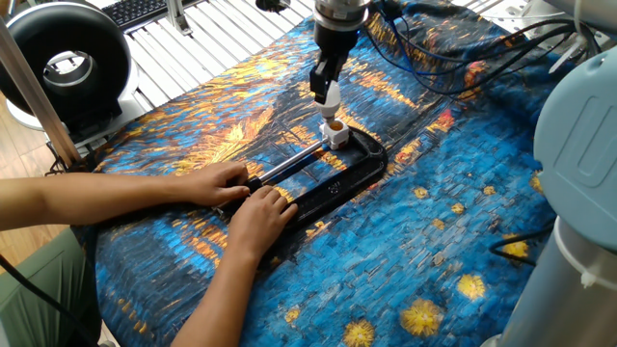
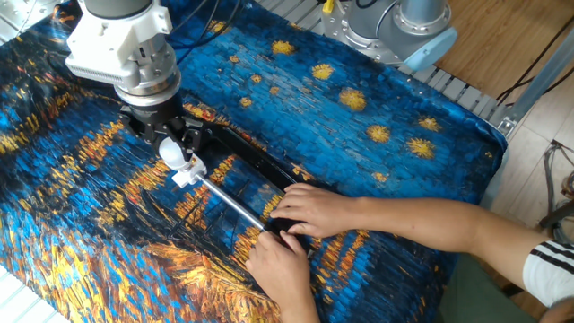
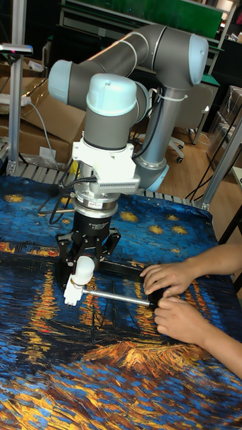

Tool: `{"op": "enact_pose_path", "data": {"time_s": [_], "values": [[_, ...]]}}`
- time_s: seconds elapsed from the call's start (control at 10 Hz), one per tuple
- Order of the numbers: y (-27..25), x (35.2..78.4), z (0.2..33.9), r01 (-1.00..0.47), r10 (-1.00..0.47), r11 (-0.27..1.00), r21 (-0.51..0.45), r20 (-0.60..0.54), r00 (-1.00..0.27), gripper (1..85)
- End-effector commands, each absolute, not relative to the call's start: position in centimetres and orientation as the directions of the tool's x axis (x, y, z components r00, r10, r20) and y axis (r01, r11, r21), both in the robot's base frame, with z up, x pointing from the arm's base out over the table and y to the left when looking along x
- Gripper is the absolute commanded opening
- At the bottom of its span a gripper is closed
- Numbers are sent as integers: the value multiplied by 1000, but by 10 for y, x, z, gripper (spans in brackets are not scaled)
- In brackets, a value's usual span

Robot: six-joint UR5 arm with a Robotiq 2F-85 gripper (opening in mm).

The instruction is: Install the light bulb by rotating it

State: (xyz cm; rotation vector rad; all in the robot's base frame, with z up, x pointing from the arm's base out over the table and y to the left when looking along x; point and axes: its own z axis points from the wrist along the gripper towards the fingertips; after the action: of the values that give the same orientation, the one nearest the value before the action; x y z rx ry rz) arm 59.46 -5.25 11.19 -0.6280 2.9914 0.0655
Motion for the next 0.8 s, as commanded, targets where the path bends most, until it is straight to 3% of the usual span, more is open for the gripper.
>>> {"op": "enact_pose_path", "data": {"time_s": [0.0,0.7], "values": [[-56,594,112,-402,-397,915,30,-107,-911,250],[-62,582,110,-386,-381,922,38,-92,-920,243]]}}
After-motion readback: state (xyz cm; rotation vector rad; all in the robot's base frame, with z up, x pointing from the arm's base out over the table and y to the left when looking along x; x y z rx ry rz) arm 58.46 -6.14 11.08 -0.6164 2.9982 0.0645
